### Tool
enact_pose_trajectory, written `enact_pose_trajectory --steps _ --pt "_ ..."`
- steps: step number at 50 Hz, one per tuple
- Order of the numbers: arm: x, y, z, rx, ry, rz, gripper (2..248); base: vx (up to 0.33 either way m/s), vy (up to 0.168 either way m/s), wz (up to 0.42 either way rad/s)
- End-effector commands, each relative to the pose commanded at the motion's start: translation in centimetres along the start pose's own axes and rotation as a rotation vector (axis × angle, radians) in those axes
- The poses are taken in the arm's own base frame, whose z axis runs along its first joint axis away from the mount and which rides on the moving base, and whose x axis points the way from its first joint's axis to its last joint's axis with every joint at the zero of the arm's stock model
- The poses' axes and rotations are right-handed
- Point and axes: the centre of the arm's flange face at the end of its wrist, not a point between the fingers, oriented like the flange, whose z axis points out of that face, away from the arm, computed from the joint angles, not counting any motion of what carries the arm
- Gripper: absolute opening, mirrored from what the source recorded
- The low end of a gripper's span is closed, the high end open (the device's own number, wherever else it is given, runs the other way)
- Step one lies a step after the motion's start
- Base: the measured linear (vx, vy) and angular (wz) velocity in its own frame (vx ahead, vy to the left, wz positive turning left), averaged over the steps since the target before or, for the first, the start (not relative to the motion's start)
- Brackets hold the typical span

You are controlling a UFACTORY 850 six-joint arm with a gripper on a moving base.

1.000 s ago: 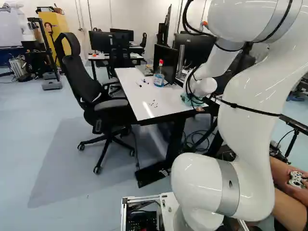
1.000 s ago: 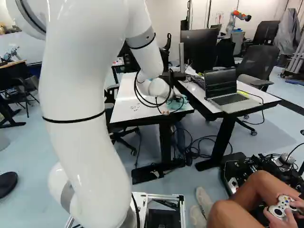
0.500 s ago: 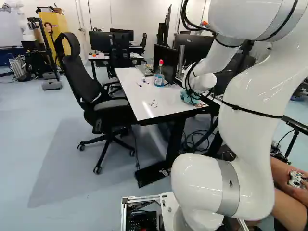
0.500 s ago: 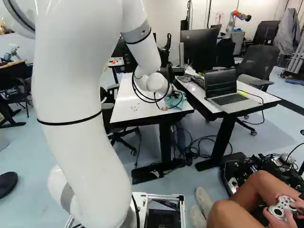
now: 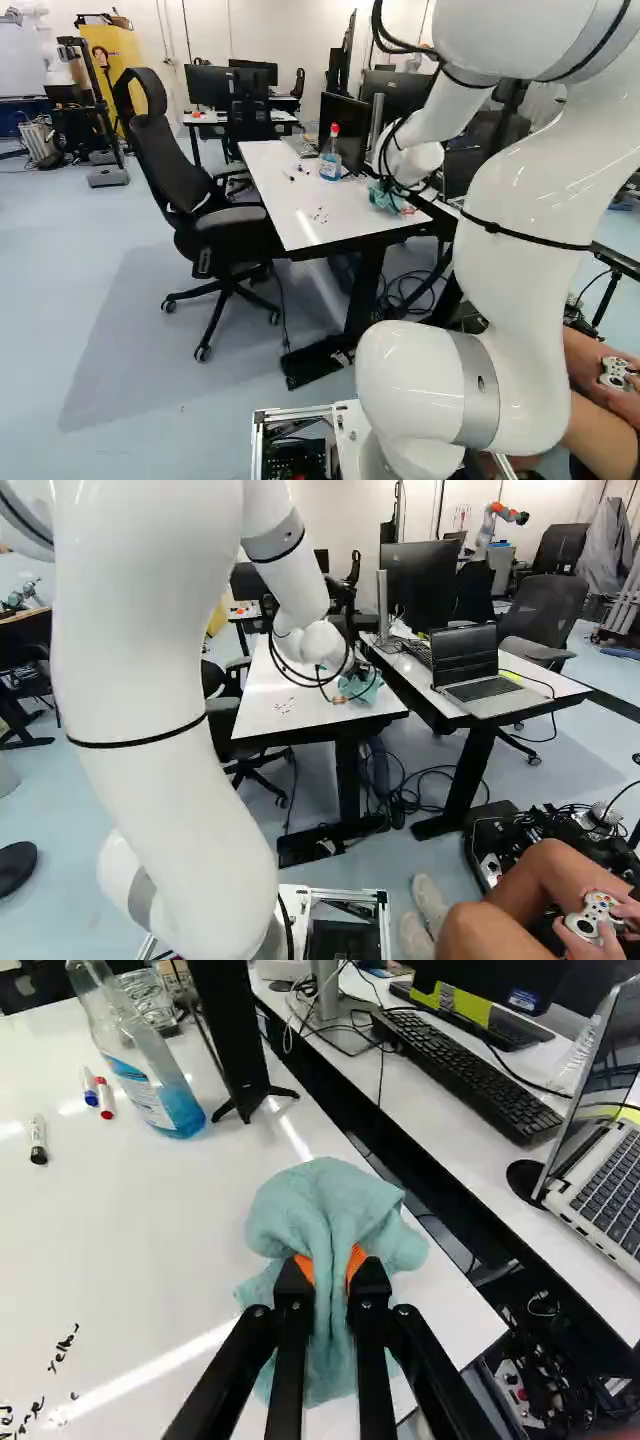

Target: Clean the table with the green towel

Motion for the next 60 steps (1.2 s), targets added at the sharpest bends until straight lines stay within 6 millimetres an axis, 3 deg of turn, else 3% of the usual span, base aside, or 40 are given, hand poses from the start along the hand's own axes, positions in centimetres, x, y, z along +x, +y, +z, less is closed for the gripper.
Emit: enact_pose_trajectory --steps 46,60 --pt "3.4 -5.9 -3.1 0.085 -0.028 -0.074 50 0.0 0.0 0.0" --pt "3.7 -8.0 -2.8 0.114 -0.02 -0.096 50 0.0 0.0 0.0"
